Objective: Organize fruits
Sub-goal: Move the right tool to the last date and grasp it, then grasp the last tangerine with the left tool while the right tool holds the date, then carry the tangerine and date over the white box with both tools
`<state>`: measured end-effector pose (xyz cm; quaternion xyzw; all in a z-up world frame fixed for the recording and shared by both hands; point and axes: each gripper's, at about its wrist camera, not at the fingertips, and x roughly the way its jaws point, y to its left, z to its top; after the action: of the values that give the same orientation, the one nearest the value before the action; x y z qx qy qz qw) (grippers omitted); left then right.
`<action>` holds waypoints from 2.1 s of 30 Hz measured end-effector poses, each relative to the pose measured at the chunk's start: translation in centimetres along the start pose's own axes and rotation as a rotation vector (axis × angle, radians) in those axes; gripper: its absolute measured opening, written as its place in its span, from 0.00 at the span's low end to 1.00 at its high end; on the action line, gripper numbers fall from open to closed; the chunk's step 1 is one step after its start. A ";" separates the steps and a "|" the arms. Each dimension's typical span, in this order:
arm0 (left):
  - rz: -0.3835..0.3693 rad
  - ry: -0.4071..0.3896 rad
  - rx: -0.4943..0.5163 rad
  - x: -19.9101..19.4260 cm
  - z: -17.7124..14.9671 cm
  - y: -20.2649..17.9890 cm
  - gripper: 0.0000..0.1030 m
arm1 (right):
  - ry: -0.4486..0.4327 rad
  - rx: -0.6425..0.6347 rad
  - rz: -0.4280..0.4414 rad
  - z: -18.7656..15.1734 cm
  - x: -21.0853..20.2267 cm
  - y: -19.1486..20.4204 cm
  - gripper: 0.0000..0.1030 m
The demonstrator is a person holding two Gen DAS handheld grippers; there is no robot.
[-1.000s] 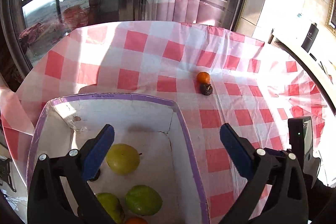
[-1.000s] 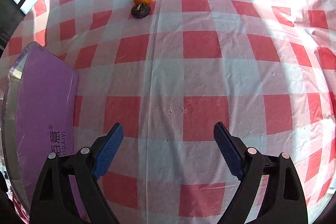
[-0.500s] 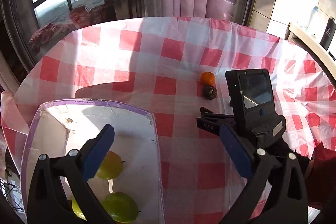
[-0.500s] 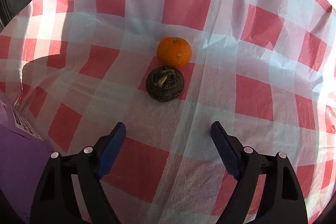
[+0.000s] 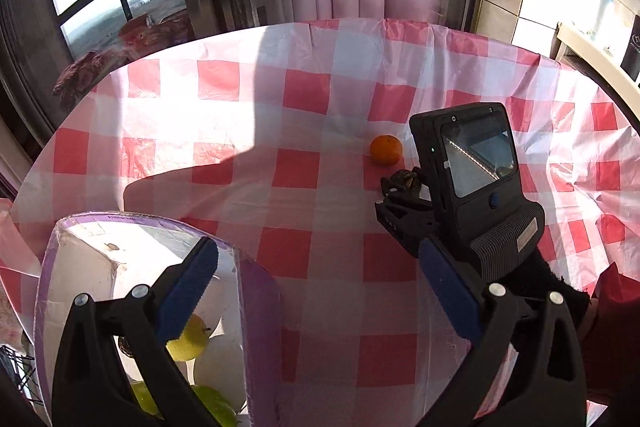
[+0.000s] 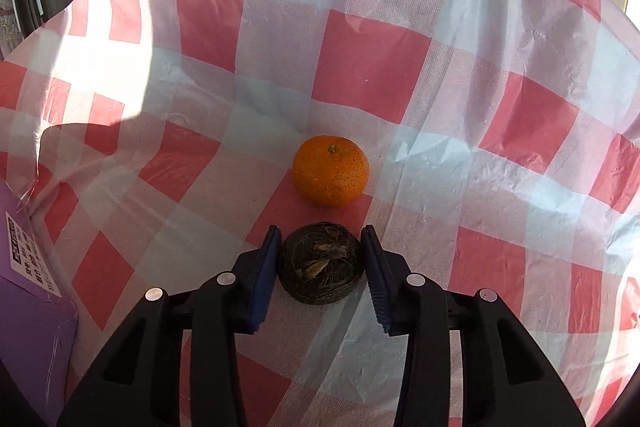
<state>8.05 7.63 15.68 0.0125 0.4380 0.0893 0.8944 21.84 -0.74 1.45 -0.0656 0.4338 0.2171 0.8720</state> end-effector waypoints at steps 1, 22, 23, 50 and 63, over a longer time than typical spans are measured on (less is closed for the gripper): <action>-0.009 -0.003 0.000 0.5 0.5 -0.5 0.98 | -0.003 0.024 -0.009 -0.4 -0.5 -1.1 0.39; -0.033 0.154 0.039 21.9 7.7 -8.7 0.68 | -0.027 0.167 -0.085 -6.1 -5.6 -12.3 0.40; -0.038 0.134 0.033 21.8 7.5 -8.7 0.65 | -0.026 0.166 -0.085 -6.1 -5.6 -12.4 0.40; -0.180 0.184 0.031 16.8 1.9 -5.6 0.40 | 0.024 0.223 -0.140 -8.3 -7.7 -8.2 0.40; -0.350 0.287 0.210 4.2 -12.0 -6.1 0.40 | 0.124 0.421 -0.188 -19.1 -17.7 -2.7 0.39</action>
<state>2.09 1.70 4.39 0.0162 0.5631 -0.1120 0.8186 -0.28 -14.64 3.45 0.0642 0.5142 0.0353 0.8545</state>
